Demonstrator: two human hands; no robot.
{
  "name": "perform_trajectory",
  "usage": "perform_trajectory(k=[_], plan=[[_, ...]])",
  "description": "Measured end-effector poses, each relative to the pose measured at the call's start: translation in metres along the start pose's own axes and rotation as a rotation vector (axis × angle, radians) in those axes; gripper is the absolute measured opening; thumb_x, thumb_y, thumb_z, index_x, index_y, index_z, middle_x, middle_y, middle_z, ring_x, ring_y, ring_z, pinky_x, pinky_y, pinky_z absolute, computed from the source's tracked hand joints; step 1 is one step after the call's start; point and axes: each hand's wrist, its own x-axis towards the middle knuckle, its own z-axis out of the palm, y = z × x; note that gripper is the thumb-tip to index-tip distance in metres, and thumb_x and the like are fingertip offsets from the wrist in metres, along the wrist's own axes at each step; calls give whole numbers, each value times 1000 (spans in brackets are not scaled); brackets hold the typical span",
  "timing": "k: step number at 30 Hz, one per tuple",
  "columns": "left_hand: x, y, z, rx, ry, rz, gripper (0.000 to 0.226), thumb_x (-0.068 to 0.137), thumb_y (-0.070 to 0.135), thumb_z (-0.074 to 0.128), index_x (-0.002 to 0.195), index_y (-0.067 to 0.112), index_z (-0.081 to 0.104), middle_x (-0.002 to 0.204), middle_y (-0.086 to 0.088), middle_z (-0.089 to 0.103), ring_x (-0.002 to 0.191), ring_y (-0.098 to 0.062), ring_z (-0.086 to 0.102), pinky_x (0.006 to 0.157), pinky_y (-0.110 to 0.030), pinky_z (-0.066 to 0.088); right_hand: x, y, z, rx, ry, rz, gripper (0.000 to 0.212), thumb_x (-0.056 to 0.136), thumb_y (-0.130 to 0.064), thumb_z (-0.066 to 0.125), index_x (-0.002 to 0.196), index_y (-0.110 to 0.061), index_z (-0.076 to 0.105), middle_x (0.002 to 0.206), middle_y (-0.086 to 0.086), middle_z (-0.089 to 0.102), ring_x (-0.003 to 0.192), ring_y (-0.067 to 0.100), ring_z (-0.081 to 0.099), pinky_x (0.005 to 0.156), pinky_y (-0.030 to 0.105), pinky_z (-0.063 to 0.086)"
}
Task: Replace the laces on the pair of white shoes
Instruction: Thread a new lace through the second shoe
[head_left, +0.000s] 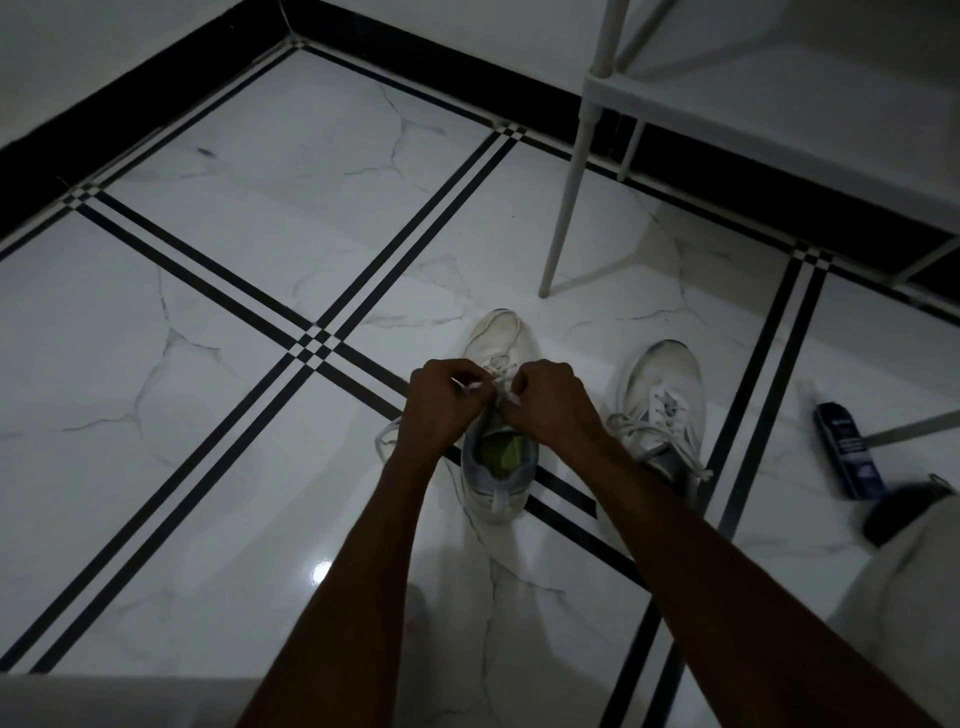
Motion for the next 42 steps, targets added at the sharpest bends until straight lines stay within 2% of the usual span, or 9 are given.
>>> perform_trajectory(k=[3, 8, 12, 15, 17, 20, 24, 33, 42], plan=[[0, 1, 2, 30, -22, 11, 9, 83, 18, 80, 91, 15, 81, 83, 4, 75, 64, 13, 62, 62, -3, 42, 4, 7, -1, 90, 25, 34, 19, 84, -22, 71, 85, -4, 77, 82, 8, 74, 78, 21, 68, 70, 30, 54], [1, 3, 8, 37, 0, 9, 11, 82, 17, 78, 93, 16, 82, 91, -1, 79, 77, 0, 67, 70, -2, 45, 11, 29, -4, 548, -98, 228, 12, 87, -10, 69, 91, -3, 78, 89, 15, 75, 86, 29, 71, 82, 46, 61], [0, 7, 10, 35, 16, 15, 7, 81, 14, 79, 88, 15, 82, 88, -1, 78, 73, 2, 64, 70, 1, 43, 11, 32, -8, 827, -194, 368, 19, 89, -1, 67, 107, 6, 72, 103, 22, 71, 90, 27, 68, 82, 41, 61], [-1, 7, 11, 52, 20, 25, 5, 81, 13, 79, 86, 13, 82, 84, 2, 76, 67, 9, 57, 69, 1, 40, 8, 31, -11, 829, -237, 344, 22, 93, -4, 61, 112, 3, 68, 97, 11, 70, 82, 18, 68, 71, 28, 61], [0, 8, 12, 61, 18, 25, 5, 81, 16, 80, 85, 14, 81, 85, 2, 76, 69, 4, 60, 69, -3, 43, 8, 32, -11, 840, -244, 347, 21, 94, -5, 60, 113, 2, 67, 92, 6, 68, 79, 15, 68, 67, 24, 60], [0, 6, 17, 74, 29, 21, 7, 81, 23, 79, 85, 18, 81, 88, 0, 77, 80, -9, 67, 78, -24, 53, 10, 33, -10, 843, -242, 353, 22, 94, -6, 60, 114, 1, 67, 91, 5, 69, 80, 15, 68, 69, 25, 60], [-6, 4, 28, 52, 90, -47, 20, 82, 37, 71, 89, 20, 80, 92, 0, 76, 87, -13, 68, 78, -31, 53, 11, 34, -10, 855, -246, 366, 22, 94, -8, 61, 114, -1, 68, 95, 6, 70, 82, 16, 69, 74, 28, 61], [-9, 4, 36, 41, 154, -124, 26, 84, 45, 68, 91, 22, 80, 90, 3, 74, 83, -12, 66, 70, -28, 51, 11, 31, -11, 946, -260, 439, 18, 91, 4, 63, 107, 3, 70, 92, 11, 69, 85, 18, 66, 76, 30, 60], [-9, -1, 41, -17, 161, -78, 14, 88, 30, 73, 89, 18, 80, 84, 3, 75, 73, -2, 65, 66, -18, 49, 8, 28, -12, 1021, -260, 475, 22, 91, -3, 67, 112, 5, 70, 101, 15, 71, 89, 19, 68, 73, 27, 61]])
